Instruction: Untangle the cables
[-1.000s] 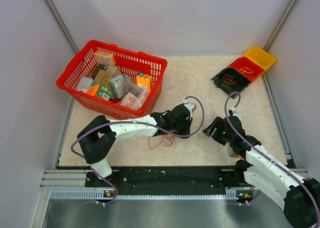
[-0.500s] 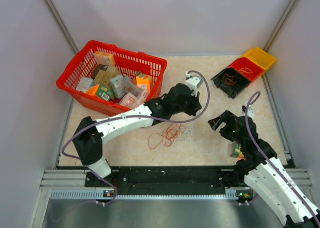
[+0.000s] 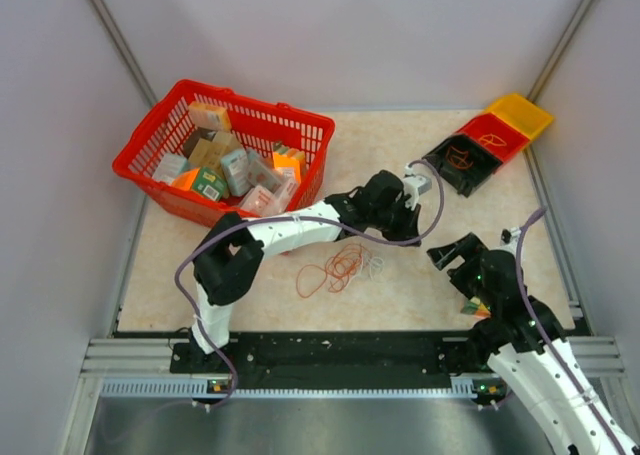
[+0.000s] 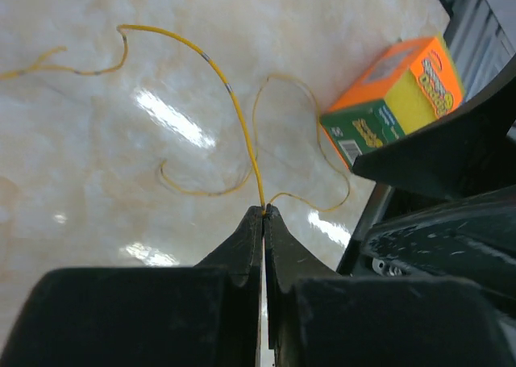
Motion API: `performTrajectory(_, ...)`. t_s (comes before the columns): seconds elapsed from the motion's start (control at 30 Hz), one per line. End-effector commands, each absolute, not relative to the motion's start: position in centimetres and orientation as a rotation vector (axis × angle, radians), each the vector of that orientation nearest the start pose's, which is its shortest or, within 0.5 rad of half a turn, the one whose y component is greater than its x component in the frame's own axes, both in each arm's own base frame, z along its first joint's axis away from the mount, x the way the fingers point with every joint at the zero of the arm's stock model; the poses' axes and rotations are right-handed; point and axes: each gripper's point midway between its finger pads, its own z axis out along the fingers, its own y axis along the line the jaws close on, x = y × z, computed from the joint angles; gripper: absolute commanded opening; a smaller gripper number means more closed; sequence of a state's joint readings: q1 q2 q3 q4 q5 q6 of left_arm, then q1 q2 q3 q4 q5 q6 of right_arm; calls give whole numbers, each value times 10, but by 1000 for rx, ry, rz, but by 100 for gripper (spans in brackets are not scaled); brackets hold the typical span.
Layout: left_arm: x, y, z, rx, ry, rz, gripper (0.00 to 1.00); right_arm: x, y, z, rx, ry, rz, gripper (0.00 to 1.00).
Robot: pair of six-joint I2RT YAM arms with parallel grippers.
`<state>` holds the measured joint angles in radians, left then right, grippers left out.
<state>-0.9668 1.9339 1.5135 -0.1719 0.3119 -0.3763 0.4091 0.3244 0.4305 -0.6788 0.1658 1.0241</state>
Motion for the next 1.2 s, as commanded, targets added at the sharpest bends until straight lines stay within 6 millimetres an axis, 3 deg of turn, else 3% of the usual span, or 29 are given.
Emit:
performTrajectory(0.0, 210, -497, 138, 919, 2230, -1361, 0, 183, 76, 121, 935, 1992, 672, 84)
performTrajectory(0.1, 196, -496, 117, 952, 2302, -1430, 0, 182, 64, 110, 1043, 1958, 625, 87)
performTrajectory(0.3, 186, -483, 104, 959, 2329, -1429, 0, 180, 60, 67, 1221, 2088, 456, 92)
performTrajectory(0.6, 181, -480, 90, 935, 2337, -1453, 0, 208, 55, 76, 1172, 2056, 401, 99)
performTrajectory(0.73, 182, -482, 88, 928, 2345, -1457, 0, 229, 75, 75, 1093, 2116, 566, 99)
performTrajectory(0.93, 181, -482, 81, 904, 2372, -1449, 0, 227, 91, 65, 1057, 2225, 614, 99)
performTrajectory(1.17, 178, -484, 78, 914, 2382, -1441, 0, 247, 108, 72, 907, 2197, 727, 99)
